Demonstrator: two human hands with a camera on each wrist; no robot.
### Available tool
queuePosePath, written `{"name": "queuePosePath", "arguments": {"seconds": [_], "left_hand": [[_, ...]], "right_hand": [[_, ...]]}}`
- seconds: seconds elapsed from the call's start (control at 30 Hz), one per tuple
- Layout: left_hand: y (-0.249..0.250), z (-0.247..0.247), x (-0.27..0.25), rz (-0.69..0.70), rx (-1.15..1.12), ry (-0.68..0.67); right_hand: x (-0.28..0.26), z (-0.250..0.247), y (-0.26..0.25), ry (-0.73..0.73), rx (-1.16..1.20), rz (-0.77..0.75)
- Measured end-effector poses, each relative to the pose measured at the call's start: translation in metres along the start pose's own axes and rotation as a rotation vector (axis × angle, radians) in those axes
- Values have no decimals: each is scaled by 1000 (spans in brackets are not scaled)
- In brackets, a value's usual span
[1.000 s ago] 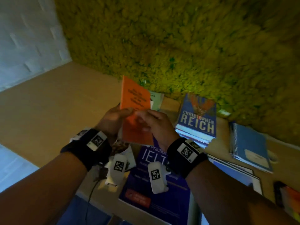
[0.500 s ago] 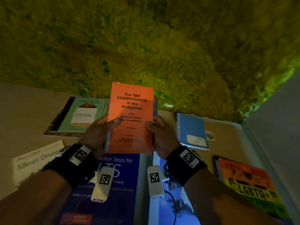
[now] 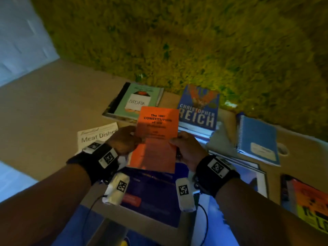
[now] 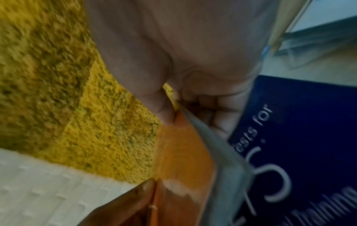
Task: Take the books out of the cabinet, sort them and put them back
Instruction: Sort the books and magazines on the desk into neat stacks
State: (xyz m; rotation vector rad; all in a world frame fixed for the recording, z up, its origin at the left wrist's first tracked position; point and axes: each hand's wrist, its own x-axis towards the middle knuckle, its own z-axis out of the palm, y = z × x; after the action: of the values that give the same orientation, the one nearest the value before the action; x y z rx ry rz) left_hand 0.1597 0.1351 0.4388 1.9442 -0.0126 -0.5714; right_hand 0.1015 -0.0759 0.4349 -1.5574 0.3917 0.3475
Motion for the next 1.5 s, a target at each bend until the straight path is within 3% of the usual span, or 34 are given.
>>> {"name": "queuePosePath", "arguments": {"seconds": [0.07,0.13,0.2,0.33,0.47,0.67,0.77,0.87,0.97,1.1,1.17,1.27,1.33,1.43,1.5], "left_hand": [[-24,-9,-2,-78,238,-38],[-40,-9,-3,-46,456,-100],[-47,-5,-6,-31,562,-78],[-55,-15,2,-51,397,-10],[-58,-35,16,-4,77,28],[-32,-75,58,20,-148,32],[-22,-94,86,55,-77,90],[-6,-111,113,121,-199,76],[-11,-127,150,102,17,60],[-86,-137,205,92,422,-9],[-95,-134,208,29,616,7],[-63,-132,187,139,831,99],[-61,-125,183,76,879,164],[-55,-125,175,-8,830,111],[-57,-135,171,-9,626,46]], "right_hand": [[0,9,11,-47,-61,96],[-1,15,18,-70,-105,191],[0,18,23,-58,-151,246],[6,27,19,-29,-141,266],[25,44,2,11,-113,190],[71,65,-41,57,71,84],[101,74,-65,86,70,59],[144,82,-86,130,45,43],[187,83,-96,170,-221,19],[225,86,-64,105,-951,42],[228,91,-48,57,-1170,48],[227,89,-42,24,-1227,42],[227,87,-44,15,-1241,39],[230,88,-48,0,-1286,58],[236,87,-46,-16,-1360,71]]}}
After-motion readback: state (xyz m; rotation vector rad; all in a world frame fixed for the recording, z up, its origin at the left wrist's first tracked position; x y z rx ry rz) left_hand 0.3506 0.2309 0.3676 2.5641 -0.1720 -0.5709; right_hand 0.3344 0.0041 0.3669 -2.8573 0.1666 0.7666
